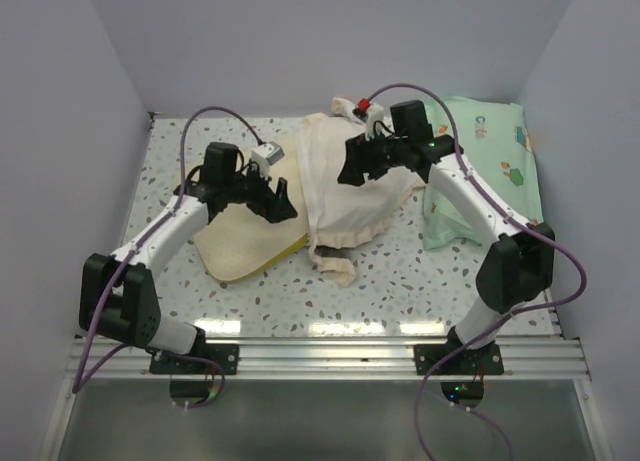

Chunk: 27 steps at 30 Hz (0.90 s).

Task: Put the pillow into the pillowcase

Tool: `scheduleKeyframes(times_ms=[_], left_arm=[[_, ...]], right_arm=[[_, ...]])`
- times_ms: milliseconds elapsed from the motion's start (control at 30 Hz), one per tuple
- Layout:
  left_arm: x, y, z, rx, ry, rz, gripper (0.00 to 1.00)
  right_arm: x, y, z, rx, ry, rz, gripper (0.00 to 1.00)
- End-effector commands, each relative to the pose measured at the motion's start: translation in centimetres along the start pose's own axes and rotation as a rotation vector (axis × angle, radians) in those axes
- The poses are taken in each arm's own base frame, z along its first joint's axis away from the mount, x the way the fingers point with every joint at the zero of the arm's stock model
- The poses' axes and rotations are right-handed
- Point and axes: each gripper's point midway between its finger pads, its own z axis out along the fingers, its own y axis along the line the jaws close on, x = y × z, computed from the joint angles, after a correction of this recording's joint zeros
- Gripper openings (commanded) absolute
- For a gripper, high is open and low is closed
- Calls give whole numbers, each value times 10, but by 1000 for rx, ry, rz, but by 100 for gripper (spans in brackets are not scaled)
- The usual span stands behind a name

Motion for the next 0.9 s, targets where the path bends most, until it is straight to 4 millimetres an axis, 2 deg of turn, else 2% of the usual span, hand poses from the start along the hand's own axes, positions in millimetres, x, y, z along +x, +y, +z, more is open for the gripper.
scheduleKeyframes(times_ms=[0, 33, 67, 100, 133, 167, 200, 233, 267, 300, 333, 367, 400, 467, 500, 533, 567, 600, 633, 667, 700, 733, 767, 800, 833, 867], left_arm=[[-50, 38, -48, -156, -43, 207, 96], [-55, 52, -52, -199, -28, 251, 96], [-55, 74, -54, -247, -16, 241, 96], [-63, 95, -60, -326, -31, 256, 99], [-73, 110, -62, -362, -51, 300, 99], [-67, 131, -59, -374, -29, 293, 100], [-81, 143, -62, -405, -39, 324, 100], [-87, 153, -60, -418, -41, 342, 100], [-82, 173, -55, -415, -36, 314, 100], [-95, 177, -55, -390, -65, 330, 100], [-97, 186, -52, -393, -72, 322, 100], [-92, 204, -42, -388, -65, 301, 100], [-107, 207, -40, -369, -91, 318, 100], [-92, 222, -20, -330, -50, 285, 100], [-99, 227, -17, -331, -59, 295, 100], [-97, 230, -11, -320, -55, 271, 100], [-85, 237, 0, -295, -32, 252, 100], [-88, 238, 4, -275, -34, 259, 100], [-82, 240, 9, -263, -20, 244, 100], [-71, 244, 19, -240, 0, 222, 100], [-71, 243, 24, -217, 1, 224, 100], [-62, 239, 33, -194, 32, 227, 100], [-52, 238, 41, -176, 58, 223, 100], [-45, 232, 46, -152, 80, 230, 100], [-32, 219, 54, -107, 123, 249, 95], [-28, 210, 56, -80, 139, 265, 89]], right_arm=[[-23, -25, -20, 194, -14, -158, 69], [-38, -26, -20, 205, -45, -173, 69], [-37, -40, -8, 236, -25, -163, 69], [-42, -43, -3, 240, -32, -161, 69], [-55, -45, -2, 243, -57, -173, 68], [-57, -48, 3, 245, -52, -177, 68], [-54, -55, 13, 244, -34, -169, 67], [-55, -56, 18, 237, -31, -170, 67], [-53, -58, 21, 235, -28, -164, 67], [-47, -60, 30, 218, -13, -152, 67], [-39, -63, 38, 206, 1, -141, 67], [-31, -63, 45, 200, 18, -130, 67], [-14, -68, 58, 187, 60, -114, 67], [25, -68, 74, 163, 171, -100, 66], [42, -69, 78, 156, 217, -97, 65], [77, -70, 84, 145, 303, -72, 64], [93, -66, 87, 127, 342, -78, 63], [109, -63, 88, 113, 374, -68, 62], [135, -52, 86, 67, 427, -43, 60], [148, -47, 85, 48, 455, -36, 59], [158, -39, 83, 28, 481, -38, 58], [181, -29, 76, -5, 548, -27, 58], [188, -11, 73, -57, 568, -70, 57], [194, -1, 69, -84, 584, -82, 57], [206, 9, 62, -115, 618, -74, 57], [202, 20, 56, -148, 603, -99, 57]])
